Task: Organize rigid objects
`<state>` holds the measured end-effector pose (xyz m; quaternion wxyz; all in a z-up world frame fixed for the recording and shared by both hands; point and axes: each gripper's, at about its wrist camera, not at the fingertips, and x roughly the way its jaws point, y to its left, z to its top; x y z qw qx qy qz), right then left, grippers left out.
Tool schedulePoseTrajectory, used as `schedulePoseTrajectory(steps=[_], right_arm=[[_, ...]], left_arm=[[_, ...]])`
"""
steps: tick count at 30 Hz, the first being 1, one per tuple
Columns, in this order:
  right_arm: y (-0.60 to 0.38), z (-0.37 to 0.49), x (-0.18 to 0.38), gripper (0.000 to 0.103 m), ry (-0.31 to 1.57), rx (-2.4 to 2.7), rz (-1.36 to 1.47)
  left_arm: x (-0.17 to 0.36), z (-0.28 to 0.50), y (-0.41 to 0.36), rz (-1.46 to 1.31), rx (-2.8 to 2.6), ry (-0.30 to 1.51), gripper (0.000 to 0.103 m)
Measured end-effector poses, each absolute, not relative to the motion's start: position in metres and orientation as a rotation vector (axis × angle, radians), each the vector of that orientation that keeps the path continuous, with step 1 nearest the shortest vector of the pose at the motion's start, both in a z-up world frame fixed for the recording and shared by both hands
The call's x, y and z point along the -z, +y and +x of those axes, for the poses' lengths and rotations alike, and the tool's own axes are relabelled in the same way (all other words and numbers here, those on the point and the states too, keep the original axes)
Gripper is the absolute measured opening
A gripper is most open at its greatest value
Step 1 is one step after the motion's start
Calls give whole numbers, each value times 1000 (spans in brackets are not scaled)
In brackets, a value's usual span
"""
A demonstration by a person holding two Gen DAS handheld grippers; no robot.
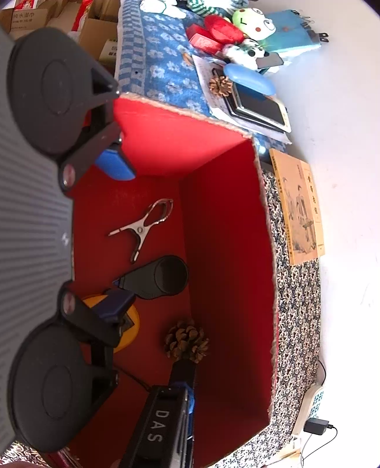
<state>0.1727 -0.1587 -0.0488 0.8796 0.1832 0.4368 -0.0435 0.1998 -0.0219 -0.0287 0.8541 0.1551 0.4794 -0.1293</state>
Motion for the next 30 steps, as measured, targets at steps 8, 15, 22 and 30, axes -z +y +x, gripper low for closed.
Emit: schedulePoseTrajectory(steps=[8, 15, 22, 30], right_arm=[[-154, 167, 46, 16, 917, 134, 385], [-159, 147, 25, 18, 872, 161, 444], [-156, 130, 4, 19, 836, 166, 460], [-142, 118, -19, 19, 813, 98, 415]], left_arm=[[22, 201, -19, 297, 281, 1028, 79], [3, 194, -16, 305, 285, 1013, 79], [-18, 187, -7, 314, 275, 1013, 79], [-38, 171, 1, 319, 265, 994, 79]])
